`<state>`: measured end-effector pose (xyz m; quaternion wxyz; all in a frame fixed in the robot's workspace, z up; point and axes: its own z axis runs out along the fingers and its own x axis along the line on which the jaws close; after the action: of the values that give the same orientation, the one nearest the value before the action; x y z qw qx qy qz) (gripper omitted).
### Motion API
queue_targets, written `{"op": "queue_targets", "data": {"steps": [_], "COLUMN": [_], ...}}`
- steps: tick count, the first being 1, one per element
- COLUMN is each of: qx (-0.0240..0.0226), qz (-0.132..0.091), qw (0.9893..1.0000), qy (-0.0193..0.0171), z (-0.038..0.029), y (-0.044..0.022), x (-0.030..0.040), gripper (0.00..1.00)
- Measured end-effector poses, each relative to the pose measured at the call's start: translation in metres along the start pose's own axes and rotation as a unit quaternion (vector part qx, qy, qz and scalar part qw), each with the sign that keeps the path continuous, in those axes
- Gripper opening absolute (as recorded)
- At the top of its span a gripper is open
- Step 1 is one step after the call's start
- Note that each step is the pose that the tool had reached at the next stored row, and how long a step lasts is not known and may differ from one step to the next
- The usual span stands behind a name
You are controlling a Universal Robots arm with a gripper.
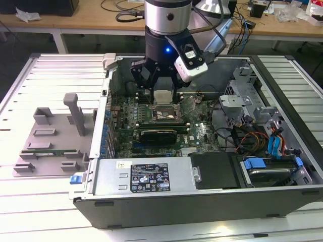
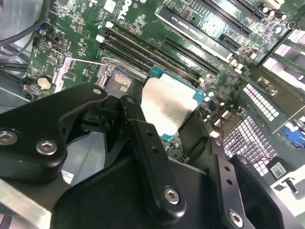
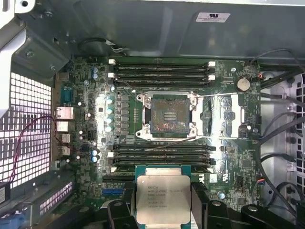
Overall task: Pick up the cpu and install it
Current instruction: 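Pick up the cpu and move it towards the insertion slot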
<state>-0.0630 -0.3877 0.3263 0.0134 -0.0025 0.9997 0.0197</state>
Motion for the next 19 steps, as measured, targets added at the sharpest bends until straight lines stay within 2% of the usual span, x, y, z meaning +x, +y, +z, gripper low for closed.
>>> {"op": "queue_targets", "data": {"steps": [2,4,10,19], "qx": [0.0,-0.0001,-0.0002,-0.0003], "qz": [0.0,0.0,0.0,0.0], "qw": [1.0,1.0,1.0,1.0], "qy": [0.0,0.0,0.0,0.0], "z": [0.0078,0.0122,0.0175,0.0189], "y": [0.0078,0.0093,0.0104,0.0106], "x": [0.0001,0.0002,0.0004,0.0004], "gripper": [0.55,0.55,0.55,0.55]}}
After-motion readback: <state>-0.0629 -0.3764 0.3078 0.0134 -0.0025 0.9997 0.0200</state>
